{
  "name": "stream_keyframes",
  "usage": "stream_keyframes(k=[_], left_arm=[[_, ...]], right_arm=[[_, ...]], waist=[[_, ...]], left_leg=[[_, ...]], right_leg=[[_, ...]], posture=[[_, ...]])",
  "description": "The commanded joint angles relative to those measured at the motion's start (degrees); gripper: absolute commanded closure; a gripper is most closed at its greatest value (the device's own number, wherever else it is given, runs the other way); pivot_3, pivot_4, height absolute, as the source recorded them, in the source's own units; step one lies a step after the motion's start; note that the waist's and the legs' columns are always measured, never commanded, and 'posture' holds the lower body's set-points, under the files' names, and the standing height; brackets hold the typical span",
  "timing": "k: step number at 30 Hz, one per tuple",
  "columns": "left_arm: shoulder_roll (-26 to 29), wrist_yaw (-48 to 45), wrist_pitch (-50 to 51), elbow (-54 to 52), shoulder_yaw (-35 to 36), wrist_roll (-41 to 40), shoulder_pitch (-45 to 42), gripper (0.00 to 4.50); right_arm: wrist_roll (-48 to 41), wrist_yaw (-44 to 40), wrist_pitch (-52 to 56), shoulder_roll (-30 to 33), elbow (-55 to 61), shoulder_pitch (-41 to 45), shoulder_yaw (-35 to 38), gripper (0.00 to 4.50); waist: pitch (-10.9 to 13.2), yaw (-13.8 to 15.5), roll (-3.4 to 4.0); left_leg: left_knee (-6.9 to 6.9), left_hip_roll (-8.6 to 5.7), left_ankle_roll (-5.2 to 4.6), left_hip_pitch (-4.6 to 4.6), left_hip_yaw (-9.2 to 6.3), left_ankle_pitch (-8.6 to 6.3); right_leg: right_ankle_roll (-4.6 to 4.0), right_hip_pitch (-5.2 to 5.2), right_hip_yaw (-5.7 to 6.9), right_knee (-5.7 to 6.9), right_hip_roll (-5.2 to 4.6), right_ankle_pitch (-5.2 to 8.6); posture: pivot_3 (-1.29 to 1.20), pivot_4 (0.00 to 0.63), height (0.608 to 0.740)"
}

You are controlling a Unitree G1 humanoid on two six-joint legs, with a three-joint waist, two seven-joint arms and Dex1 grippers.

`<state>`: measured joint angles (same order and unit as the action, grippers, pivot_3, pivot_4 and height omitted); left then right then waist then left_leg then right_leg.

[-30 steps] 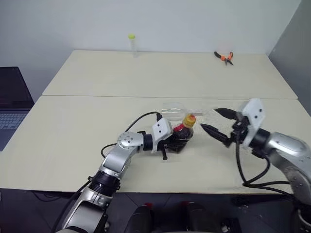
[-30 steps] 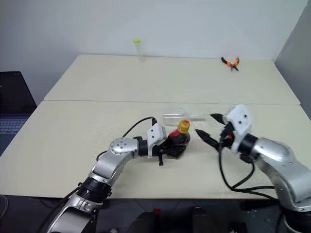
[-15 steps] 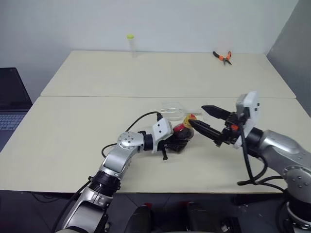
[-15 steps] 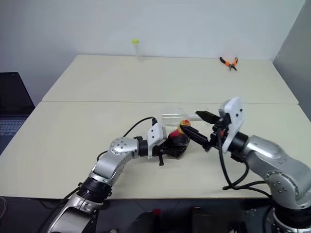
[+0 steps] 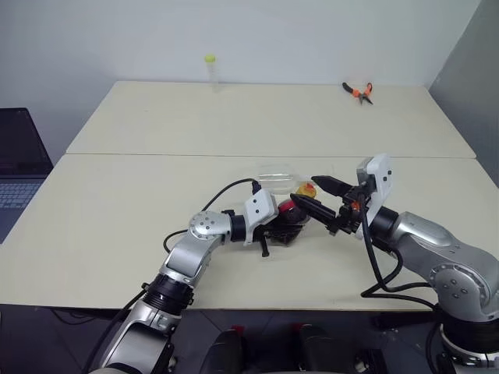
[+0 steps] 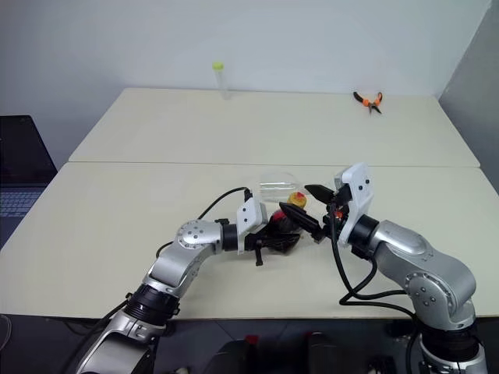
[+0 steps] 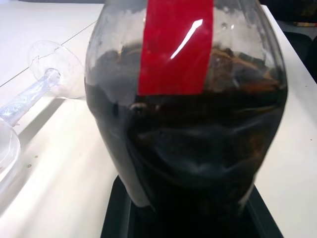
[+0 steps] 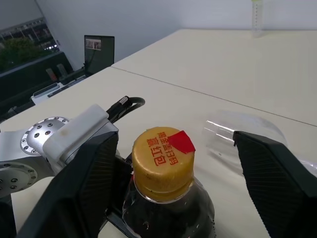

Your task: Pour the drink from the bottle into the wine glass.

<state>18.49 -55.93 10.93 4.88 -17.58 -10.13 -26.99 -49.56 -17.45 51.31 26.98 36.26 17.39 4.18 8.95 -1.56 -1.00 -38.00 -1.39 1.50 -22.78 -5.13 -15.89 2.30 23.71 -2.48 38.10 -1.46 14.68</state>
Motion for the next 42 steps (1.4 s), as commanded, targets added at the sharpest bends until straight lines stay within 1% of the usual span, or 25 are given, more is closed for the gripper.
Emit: stream_keyframes(k=[1, 5, 6, 11, 13, 14, 16, 19, 21, 23, 25, 30, 33, 35, 37, 39, 41, 42], left_arm=[[-0.3, -0.5, -1.4, -1.5, 1.0, -0.9, -1.3, 3.85], [-0.3, -0.4, -1.5, -1.5, 1.0, -0.9, -1.3, 3.85], [-0.3, -0.4, -1.5, -1.4, 1.1, -0.9, -1.3, 3.86], [-0.5, 0.0, -1.6, -1.3, 1.2, -0.9, -1.2, 3.86], [-0.6, 0.2, -1.6, -1.5, 1.3, -1.0, -1.0, 3.86], [-0.7, 0.4, -1.5, -1.7, 1.4, -1.1, -0.9, 3.86], [-1.0, 0.9, -1.3, -2.1, 1.7, -1.3, -0.6, 3.86], [-1.4, 1.9, -1.3, -2.4, 2.7, -1.8, -0.2, 3.86], [-1.6, 2.2, -1.3, -2.4, 3.0, -2.1, -0.1, 3.86], [-1.9, 2.3, -1.2, -2.5, 3.3, -2.4, -0.2, 3.86], [-2.2, 2.5, -1.1, -2.5, 3.3, -2.6, -0.2, 3.86], [-3.0, 2.7, -1.0, -2.3, 3.3, -2.7, -0.3, 3.86], [-3.1, 2.7, -1.1, -2.1, 3.3, -2.6, -0.4, 3.86], [-3.2, 2.9, -1.3, -1.9, 3.4, -2.6, -0.4, 3.86], [-3.2, 3.0, -1.4, -1.9, 3.5, -2.6, -0.4, 3.86], [-3.3, 3.2, -1.5, -1.9, 3.6, -2.5, -0.3, 3.86], [-3.5, 3.5, -1.7, -1.8, 3.7, -2.5, -0.2, 3.86], [-3.6, 3.8, -1.7, -1.8, 3.9, -2.5, -0.2, 3.86]], right_arm=[[-0.1, -0.6, -1.9, -0.4, 1.7, 0.5, 0.2, 1.79], [-2.1, -0.6, -2.1, -1.5, 2.3, 0.4, 0.7, 3.23], [-2.9, -0.5, -2.0, -1.9, 2.3, 0.3, 1.1, 3.31], [-9.2, 2.2, -1.6, -5.0, 2.3, -0.8, 3.6, 3.31], [-10.1, 3.3, -1.9, -4.8, 2.1, -1.7, 5.0, 3.31], [-9.2, 3.4, -2.2, -3.6, 2.0, -2.6, 6.0, 3.31], [-5.9, 2.5, -3.5, -0.6, 1.0, -5.0, 8.3, 3.31], [4.7, -0.8, -9.5, 6.3, -3.7, -10.5, 11.1, 3.31], [11.1, -2.9, -14.2, 9.5, -6.6, -13.9, 10.8, 3.31], [17.0, -4.1, -18.4, 11.1, -9.6, -16.9, 9.0, 3.31], [20.9, -5.3, -21.7, 11.0, -11.6, -19.0, 7.1, 3.31], [27.7, -7.9, -28.7, 7.4, -19.1, -21.5, 1.5, 3.31], [29.5, -8.1, -31.6, 4.6, -22.8, -21.0, 1.0, 3.31], [29.4, -8.7, -31.7, 3.7, -24.2, -20.9, 1.5, 3.31], [29.3, -9.8, -31.6, 3.7, -24.7, -21.1, 1.6, 2.59], [29.1, -11.2, -30.9, 4.1, -24.7, -21.7, 1.6, 2.03], [28.3, -11.9, -29.8, 4.0, -24.4, -22.1, 2.0, 1.26], [27.6, -12.2, -29.4, 3.7, -24.2, -22.2, 2.6, 0.95]], waist=[[0.0, 0.0, 0.00], [0.0, 0.0, 0.00], [0.0, 0.0, 0.00], [0.0, 0.0, 0.00], [0.0, 0.0, 0.00], [0.0, 0.0, 0.00], [0.0, 0.2, 0.00], [0.0, 0.3, 0.00], [0.0, 0.2, 0.00], [0.0, 0.1, 0.00], [0.0, -0.1, 0.00], [0.0, -0.2, 0.01], [0.0, -0.1, 0.02], [0.0, -0.1, 0.02], [0.0, 0.0, 0.02], [0.0, 0.0, 0.02], [0.0, 0.0, 0.02], [0.0, 0.0, 0.02]], left_leg=[[0.00, 0.00, 0.00, 0.00, 0.00, 0.00], [0.00, 0.00, 0.00, 0.01, 0.00, 0.00], [0.00, 0.00, 0.00, 0.00, -0.01, 0.00], [0.00, 0.00, 0.00, 0.00, -0.02, 0.00], [0.00, 0.00, 0.00, 0.00, -0.02, 0.00], [0.00, -0.01, 0.00, 0.00, -0.02, 0.00], [-0.01, -0.03, 0.00, -0.02, -0.04, 0.00], [-0.02, -0.06, 0.00, -0.02, 0.02, 0.00], [0.00, -0.04, 0.00, 0.01, 0.20, 0.00], [0.04, 0.00, -0.01, 0.03, 0.29, 0.00], [0.03, 0.03, -0.01, 0.06, 0.37, 0.00], [0.05, 0.09, 0.00, 0.10, 0.39, 0.00], [0.04, 0.05, 0.00, 0.10, 0.40, 0.00], [0.03, 0.04, 0.00, 0.10, 0.38, 0.00], [0.04, 0.05, 0.00, 0.11, 0.37, 0.00], [0.03, 0.05, 0.00, 0.14, 0.35, 0.00], [0.04, 0.05, 0.00, 0.21, 0.34, 0.00], [0.04, 0.04, 0.00, 0.25, 0.33, 0.00]], right_leg=[[0.00, 0.00, 0.00, 0.00, 0.00, 0.00], [0.00, 0.00, 0.00, 0.00, 0.00, 0.00], [0.00, 0.00, 0.01, 0.00, 0.00, 0.00], [0.00, 0.00, 0.01, 0.01, 0.00, 0.00], [0.00, 0.00, 0.01, 0.01, -0.01, 0.00], [0.00, 0.00, 0.01, 0.00, -0.01, 0.00], [0.00, -0.01, 0.03, -0.01, -0.03, 0.00], [0.00, -0.02, 0.01, -0.02, -0.04, 0.00], [0.01, -0.04, 0.01, -0.02, -0.02, 0.00], [0.01, -0.04, -0.01, -0.01, 0.04, 0.00], [0.01, -0.05, -0.03, -0.01, 0.05, 0.00], [0.00, -0.06, -0.07, 0.00, 0.10, 0.00], [0.00, -0.07, -0.09, -0.01, 0.07, 0.00], [0.00, -0.07, -0.08, -0.01, 0.06, 0.00], [0.00, -0.08, -0.08, -0.01, 0.06, 0.00], [0.00, -0.14, -0.05, -0.04, 0.06, 0.00], [0.01, -0.23, -0.04, -0.07, 0.06, 0.00], [0.01, -0.27, -0.04, -0.08, 0.06, 0.00]], posture=[[0.00, 0.150, 0.740], [0.00, 0.150, 0.740], [0.00, 0.150, 0.740], [0.00, 0.150, 0.740], [0.00, 0.150, 0.740], [0.00, 0.150, 0.740], [0.00, 0.150, 0.740], [0.00, 0.150, 0.740], [0.00, 0.150, 0.740], [0.00, 0.150, 0.740], [0.00, 0.150, 0.740], [0.00, 0.150, 0.740], [0.00, 0.150, 0.740], [0.00, 0.150, 0.740], [0.00, 0.150, 0.740], [0.00, 0.150, 0.740], [0.00, 0.150, 0.740], [0.00, 0.150, 0.740]])
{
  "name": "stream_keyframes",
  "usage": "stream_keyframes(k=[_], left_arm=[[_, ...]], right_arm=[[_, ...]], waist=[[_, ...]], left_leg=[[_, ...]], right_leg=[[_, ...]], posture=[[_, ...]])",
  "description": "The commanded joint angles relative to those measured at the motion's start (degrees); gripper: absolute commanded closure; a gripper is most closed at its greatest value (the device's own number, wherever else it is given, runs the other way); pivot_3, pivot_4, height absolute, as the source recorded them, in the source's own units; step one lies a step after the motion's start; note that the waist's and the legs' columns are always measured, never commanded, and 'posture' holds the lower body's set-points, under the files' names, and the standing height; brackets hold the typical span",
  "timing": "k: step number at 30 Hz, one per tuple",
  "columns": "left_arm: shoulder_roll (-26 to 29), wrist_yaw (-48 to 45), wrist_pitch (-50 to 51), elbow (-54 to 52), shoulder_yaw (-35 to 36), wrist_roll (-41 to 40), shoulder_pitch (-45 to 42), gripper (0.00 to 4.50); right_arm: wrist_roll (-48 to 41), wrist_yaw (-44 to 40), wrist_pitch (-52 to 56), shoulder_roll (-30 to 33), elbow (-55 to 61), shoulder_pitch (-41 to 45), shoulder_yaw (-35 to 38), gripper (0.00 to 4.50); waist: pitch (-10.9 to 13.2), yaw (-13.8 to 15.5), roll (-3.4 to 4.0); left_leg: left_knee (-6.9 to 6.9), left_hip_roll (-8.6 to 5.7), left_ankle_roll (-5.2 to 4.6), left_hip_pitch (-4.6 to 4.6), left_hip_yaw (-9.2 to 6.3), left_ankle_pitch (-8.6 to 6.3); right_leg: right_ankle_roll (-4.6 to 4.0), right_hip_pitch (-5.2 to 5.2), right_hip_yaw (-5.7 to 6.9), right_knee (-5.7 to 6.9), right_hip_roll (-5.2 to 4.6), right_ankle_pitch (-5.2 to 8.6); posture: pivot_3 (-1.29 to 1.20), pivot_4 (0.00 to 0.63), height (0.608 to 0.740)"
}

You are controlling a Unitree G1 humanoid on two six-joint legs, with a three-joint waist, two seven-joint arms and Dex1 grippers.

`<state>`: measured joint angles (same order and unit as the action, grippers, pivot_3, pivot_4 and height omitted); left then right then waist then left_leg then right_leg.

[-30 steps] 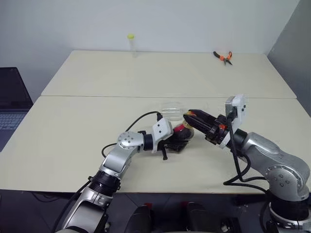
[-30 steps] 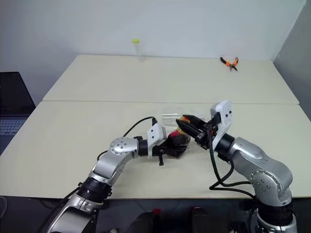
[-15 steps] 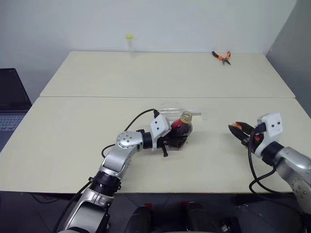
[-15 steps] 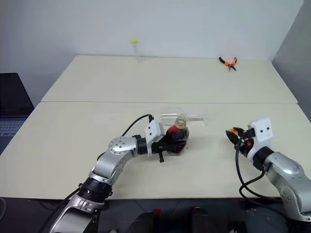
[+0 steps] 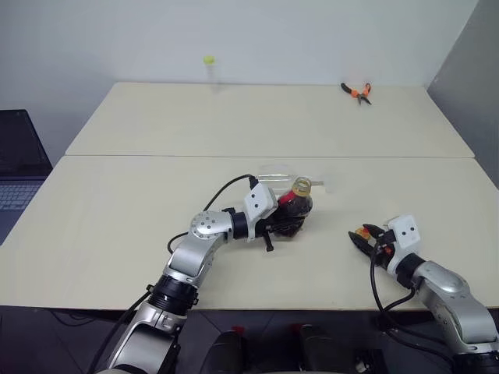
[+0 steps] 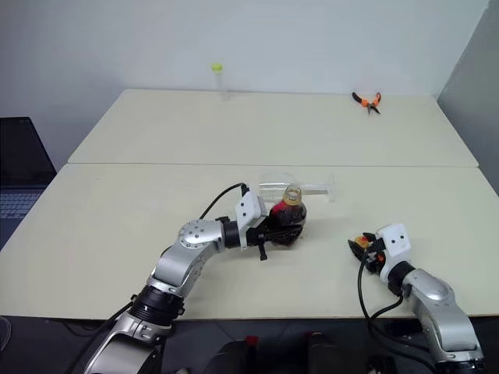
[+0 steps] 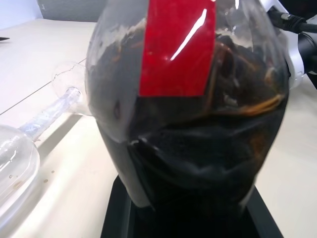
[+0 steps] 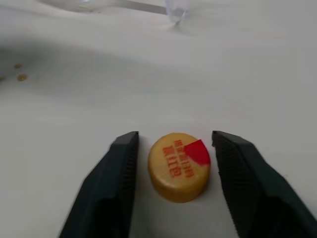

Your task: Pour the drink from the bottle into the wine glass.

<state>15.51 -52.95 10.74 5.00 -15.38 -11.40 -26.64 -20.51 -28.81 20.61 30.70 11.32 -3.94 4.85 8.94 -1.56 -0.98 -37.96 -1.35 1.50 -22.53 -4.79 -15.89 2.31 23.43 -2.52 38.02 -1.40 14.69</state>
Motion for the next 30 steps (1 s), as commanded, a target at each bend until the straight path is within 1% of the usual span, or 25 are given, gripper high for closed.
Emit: stream_keyframes(k=[1, 2, 6, 10, 13, 17, 19, 23, 30], left_arm=[[-0.7, 1.2, -1.6, -2.0, 1.8, -1.1, -0.4, 3.86], [-0.8, 1.8, -1.8, -2.0, 2.1, -1.0, -0.3, 3.86], [-1.4, 6.5, -2.1, -2.6, 4.8, -1.0, 0.7, 3.86], [-2.7, 16.1, -2.6, -2.3, 11.6, -0.5, 1.7, 3.86], [-2.8, 22.1, -3.6, -1.0, 15.6, 0.4, 2.1, 3.86], [-1.4, 29.9, -8.4, 4.4, 20.6, 3.2, 0.8, 3.86], [-1.1, 32.1, -10.1, 7.2, 22.0, 3.7, -0.1, 3.86], [0.8, 36.0, -15.7, 18.2, 25.0, 4.7, -3.9, 3.86], [3.1, 38.9, -24.3, 34.9, 26.8, 5.8, -11.0, 3.86]], right_arm=[[-2.4, -1.3, 2.0, -0.2, 1.1, -1.1, 2.4, 0.60], [-3.3, -1.8, 2.4, -0.3, 1.9, -1.4, 2.7, 0.27], [-3.2, -0.6, 0.4, -0.6, 6.9, -1.8, 4.6, 0.24], [-3.1, 0.1, 0.9, 1.0, 17.1, 1.5, 4.5, 0.24], [-5.1, -1.9, 5.1, 3.3, 23.9, 5.3, 1.1, 0.24], [-9.5, -4.3, 12.9, 4.7, 29.9, 17.0, -6.2, 0.24], [-9.7, -4.8, 15.0, 4.8, 30.0, 20.4, -8.6, 0.24], [-6.4, -4.5, 16.6, 2.2, 26.1, 27.9, -15.3, 0.24], [-1.5, -5.4, 14.4, -0.9, 21.1, 32.4, -20.1, 0.24]], waist=[[0.0, 0.0, 0.00], [0.0, 0.0, 0.00], [0.0, 0.1, 0.01], [0.0, -0.1, 0.03], [0.0, -0.2, 0.03], [0.0, -0.1, 0.02], [0.0, 0.1, -0.01], [0.0, 1.0, -0.05], [0.0, 1.4, -0.07]], left_leg=[[0.00, 0.00, 0.00, 0.03, 0.00, 0.00], [0.00, -0.01, 0.00, 0.04, -0.01, 0.00], [0.00, -0.01, 0.00, 0.05, -0.10, 0.00], [0.02, 0.03, 0.00, 0.07, -0.23, 0.00], [0.03, 0.05, 0.00, 0.07, -0.31, 0.00], [0.00, 0.01, 0.02, 0.07, -0.36, -0.01], [0.00, -0.01, 0.02, 0.06, -0.42, -0.01], [-0.06, -0.12, 0.05, -0.07, -0.56, 0.00], [-0.09, -0.22, 0.21, -0.15, -0.53, 0.10]], right_leg=[[0.00, -0.04, 0.00, -0.01, 0.00, 0.00], [0.00, -0.05, 0.00, -0.02, -0.01, 0.00], [0.00, -0.06, -0.01, -0.01, -0.03, 0.00], [0.01, -0.03, -0.03, 0.02, -0.01, 0.00], [0.01, 0.01, -0.02, 0.04, 0.02, 0.00], [0.00, -0.02, 0.02, 0.00, 0.00, 0.00], [0.00, -0.02, 0.07, -0.01, -0.01, 0.00], [0.00, 0.00, 0.21, -0.06, -0.13, 0.00], [0.00, 0.13, 0.20, -0.03, -0.23, 0.00]], posture=[[0.00, 0.150, 0.740], [0.00, 0.150, 0.740], [0.00, 0.150, 0.740], [0.00, 0.150, 0.740], [0.00, 0.150, 0.740], [0.00, 0.150, 0.740], [0.00, 0.150, 0.740], [0.00, 0.150, 0.740], [0.00, 0.150, 0.740]])
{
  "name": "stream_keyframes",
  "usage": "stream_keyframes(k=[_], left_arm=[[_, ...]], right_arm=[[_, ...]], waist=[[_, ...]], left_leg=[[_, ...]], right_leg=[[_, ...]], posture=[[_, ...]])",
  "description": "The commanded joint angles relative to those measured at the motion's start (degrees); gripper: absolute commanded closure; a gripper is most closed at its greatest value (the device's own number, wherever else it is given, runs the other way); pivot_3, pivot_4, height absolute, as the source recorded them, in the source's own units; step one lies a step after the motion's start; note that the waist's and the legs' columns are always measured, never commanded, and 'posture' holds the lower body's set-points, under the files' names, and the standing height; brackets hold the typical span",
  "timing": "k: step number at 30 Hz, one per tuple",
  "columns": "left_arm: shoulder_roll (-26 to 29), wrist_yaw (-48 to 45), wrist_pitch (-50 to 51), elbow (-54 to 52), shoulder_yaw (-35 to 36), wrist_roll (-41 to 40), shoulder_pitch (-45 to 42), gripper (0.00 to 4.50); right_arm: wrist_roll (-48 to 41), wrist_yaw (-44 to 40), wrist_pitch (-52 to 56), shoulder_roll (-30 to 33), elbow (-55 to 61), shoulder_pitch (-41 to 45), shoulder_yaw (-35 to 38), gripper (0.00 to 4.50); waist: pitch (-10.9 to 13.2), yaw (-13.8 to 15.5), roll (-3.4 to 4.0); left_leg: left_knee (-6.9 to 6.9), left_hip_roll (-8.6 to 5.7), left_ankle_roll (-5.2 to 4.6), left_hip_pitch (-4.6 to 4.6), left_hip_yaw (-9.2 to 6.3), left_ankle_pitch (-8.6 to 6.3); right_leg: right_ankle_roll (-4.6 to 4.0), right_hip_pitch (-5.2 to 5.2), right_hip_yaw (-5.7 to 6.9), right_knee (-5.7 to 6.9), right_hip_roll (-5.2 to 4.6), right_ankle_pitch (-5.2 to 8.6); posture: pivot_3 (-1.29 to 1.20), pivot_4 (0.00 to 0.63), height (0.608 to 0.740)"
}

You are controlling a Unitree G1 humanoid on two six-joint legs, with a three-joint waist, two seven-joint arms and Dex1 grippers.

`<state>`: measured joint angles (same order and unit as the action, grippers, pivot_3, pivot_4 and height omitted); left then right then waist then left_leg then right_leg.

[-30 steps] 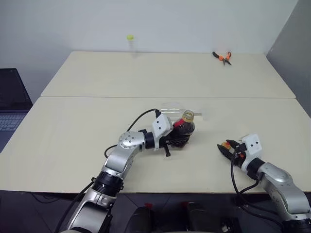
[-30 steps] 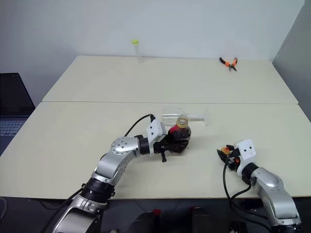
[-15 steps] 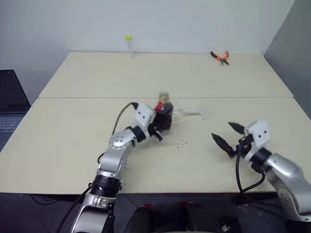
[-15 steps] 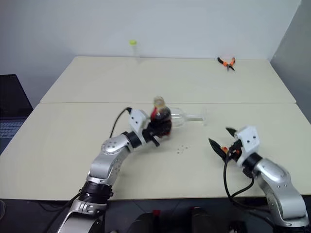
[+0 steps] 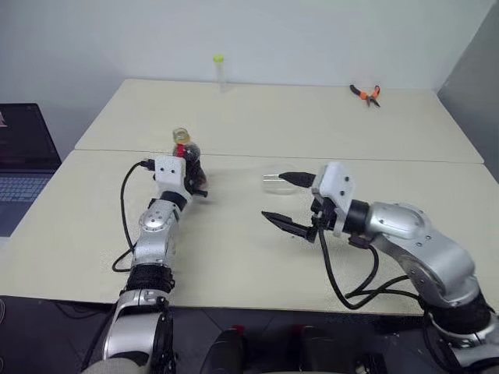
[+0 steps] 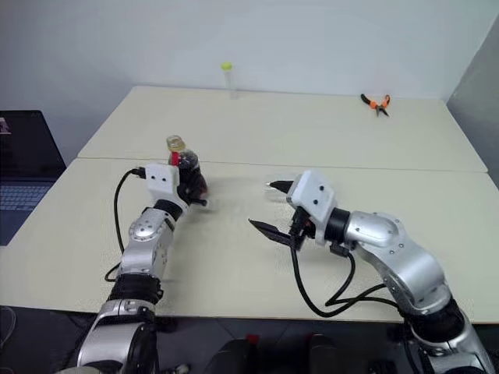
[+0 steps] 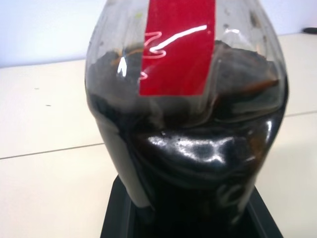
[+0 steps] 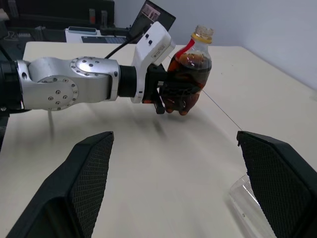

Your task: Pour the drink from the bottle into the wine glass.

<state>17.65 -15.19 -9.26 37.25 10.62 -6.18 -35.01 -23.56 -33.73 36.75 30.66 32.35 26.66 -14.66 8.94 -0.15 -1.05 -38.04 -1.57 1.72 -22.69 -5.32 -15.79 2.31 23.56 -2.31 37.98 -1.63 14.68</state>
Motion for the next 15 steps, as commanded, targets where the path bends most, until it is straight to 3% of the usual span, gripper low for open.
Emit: stream_keyframes(k=[1, 8, 15], left_arm=[[1.2, 1.4, -5.1, 4.7, 1.0, 0.6, -3.4, 3.86], [1.9, 3.0, -8.6, 14.0, 1.4, 1.0, -5.1, 3.86], [0.7, 1.3, -10.2, 12.8, 2.0, -0.8, -3.1, 1.54]], right_arm=[[2.1, -0.6, -2.0, -1.2, -0.4, 2.1, -1.0, 0.24], [4.2, -1.4, -2.3, -2.8, -1.2, 2.2, -2.1, 0.24], [4.6, -1.2, -1.2, -3.7, 0.0, 1.2, -2.0, 0.24]], waist=[[0.0, 0.0, 0.00], [0.0, -0.3, -0.01], [0.0, -0.7, -0.01]], left_leg=[[0.00, 0.00, 0.03, -0.01, 0.00, 0.02], [0.02, 0.01, 0.03, -0.02, 0.02, 0.02], [0.04, 0.03, 0.03, -0.01, 0.01, 0.02]], right_leg=[[0.00, 0.02, 0.00, 0.01, 0.00, 0.00], [0.00, 0.08, -0.01, 0.08, 0.01, 0.00], [0.00, 0.08, 0.00, 0.11, 0.02, 0.00]], posture=[[0.00, 0.150, 0.740], [0.00, 0.150, 0.740], [0.00, 0.150, 0.740]])
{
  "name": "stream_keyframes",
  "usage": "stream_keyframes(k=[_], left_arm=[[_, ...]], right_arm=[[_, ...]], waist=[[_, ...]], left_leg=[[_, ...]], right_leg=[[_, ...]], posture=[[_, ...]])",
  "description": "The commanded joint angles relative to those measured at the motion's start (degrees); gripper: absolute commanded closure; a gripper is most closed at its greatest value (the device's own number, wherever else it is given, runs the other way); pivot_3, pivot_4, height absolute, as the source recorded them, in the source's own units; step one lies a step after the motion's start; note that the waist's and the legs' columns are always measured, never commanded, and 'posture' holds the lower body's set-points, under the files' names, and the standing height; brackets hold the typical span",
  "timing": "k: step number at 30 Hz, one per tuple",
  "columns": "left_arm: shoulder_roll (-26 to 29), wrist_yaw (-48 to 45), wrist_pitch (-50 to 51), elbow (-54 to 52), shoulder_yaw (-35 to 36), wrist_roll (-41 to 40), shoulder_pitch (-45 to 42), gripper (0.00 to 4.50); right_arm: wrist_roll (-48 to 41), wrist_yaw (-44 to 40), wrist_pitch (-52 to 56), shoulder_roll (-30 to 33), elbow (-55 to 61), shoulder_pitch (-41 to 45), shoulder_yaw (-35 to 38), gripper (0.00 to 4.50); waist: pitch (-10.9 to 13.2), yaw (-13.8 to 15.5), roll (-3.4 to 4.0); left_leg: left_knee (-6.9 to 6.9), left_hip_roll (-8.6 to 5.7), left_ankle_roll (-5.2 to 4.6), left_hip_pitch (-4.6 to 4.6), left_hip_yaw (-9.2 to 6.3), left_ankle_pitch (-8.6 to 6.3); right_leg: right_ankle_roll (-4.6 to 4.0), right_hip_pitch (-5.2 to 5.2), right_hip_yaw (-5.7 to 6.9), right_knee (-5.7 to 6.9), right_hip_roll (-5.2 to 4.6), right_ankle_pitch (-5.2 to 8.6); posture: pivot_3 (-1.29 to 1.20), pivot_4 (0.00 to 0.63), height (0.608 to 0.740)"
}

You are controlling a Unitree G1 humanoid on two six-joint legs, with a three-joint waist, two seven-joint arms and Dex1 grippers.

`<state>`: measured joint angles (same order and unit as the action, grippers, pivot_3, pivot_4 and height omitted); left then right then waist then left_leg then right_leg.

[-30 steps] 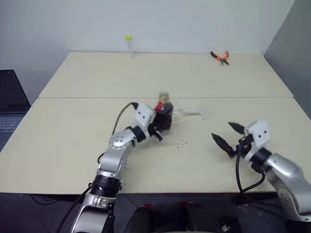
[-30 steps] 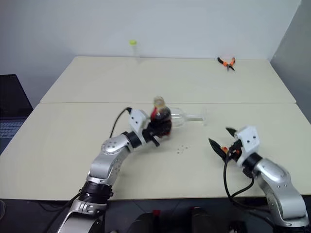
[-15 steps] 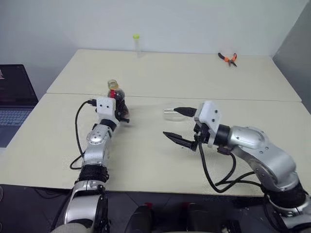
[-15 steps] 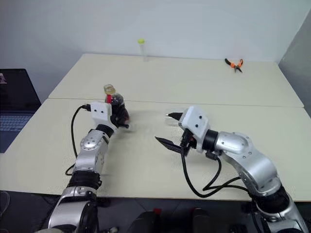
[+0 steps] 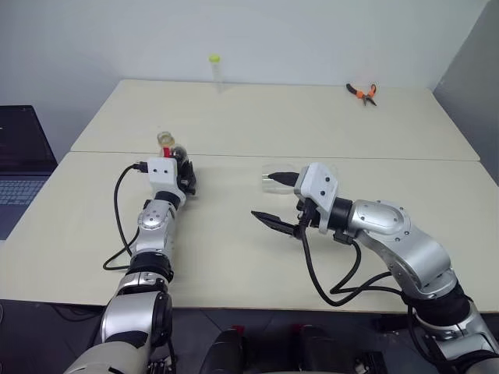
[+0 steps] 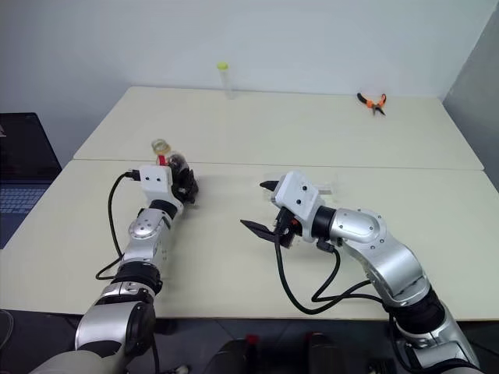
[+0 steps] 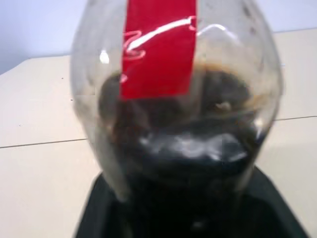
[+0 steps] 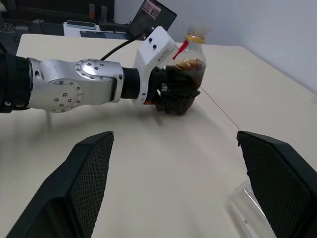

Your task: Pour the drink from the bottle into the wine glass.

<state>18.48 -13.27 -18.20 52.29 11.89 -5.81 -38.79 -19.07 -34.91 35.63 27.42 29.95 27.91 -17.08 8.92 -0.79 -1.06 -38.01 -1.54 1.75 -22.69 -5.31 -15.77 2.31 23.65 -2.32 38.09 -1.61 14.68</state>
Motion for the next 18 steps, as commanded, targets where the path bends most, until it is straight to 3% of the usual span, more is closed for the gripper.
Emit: stream_keyframes(k=[1, 5, 11, 18], left_arm=[[-0.3, -0.8, -1.0, -3.3, 0.8, -1.6, 1.3, 1.27], [-1.0, -1.7, 1.6, -14.1, 0.2, -2.7, 7.8, 0.03], [0.1, -1.5, 11.7, -35.0, -1.1, -2.0, 20.1, 0.03], [5.3, -11.0, 26.8, -54.2, -1.8, -8.3, 32.1, 0.03]], right_arm=[[0.0, 0.0, 0.0, -0.5, 2.7, -0.2, 0.5, 0.24], [-0.5, -0.2, 0.7, -0.3, 4.1, -1.1, 1.2, 0.24], [-1.0, -0.6, 1.1, 2.5, 6.9, -4.8, 3.9, 0.24], [-1.3, 0.5, 2.3, 5.8, 9.7, -11.6, 8.4, 0.24]], waist=[[0.0, 0.0, 0.00], [0.0, -0.3, 0.00], [0.0, -0.7, -0.01], [0.0, -0.7, 0.00]], left_leg=[[0.00, 0.00, 0.00, -0.01, -0.01, 0.00], [0.01, 0.00, 0.00, -0.02, -0.03, 0.00], [0.04, 0.05, 0.00, -0.06, -0.07, 0.00], [0.05, 0.06, -0.19, -0.06, -0.07, -0.12]], right_leg=[[0.00, 0.00, 0.00, -0.01, 0.00, 0.00], [0.00, 0.03, 0.00, 0.00, -0.02, 0.00], [0.00, 0.10, 0.00, 0.03, -0.22, 0.00], [-0.01, 0.05, 0.01, -0.01, -0.24, 0.00]], posture=[[0.00, 0.150, 0.740], [0.00, 0.150, 0.740], [0.00, 0.150, 0.740], [0.00, 0.150, 0.740]])
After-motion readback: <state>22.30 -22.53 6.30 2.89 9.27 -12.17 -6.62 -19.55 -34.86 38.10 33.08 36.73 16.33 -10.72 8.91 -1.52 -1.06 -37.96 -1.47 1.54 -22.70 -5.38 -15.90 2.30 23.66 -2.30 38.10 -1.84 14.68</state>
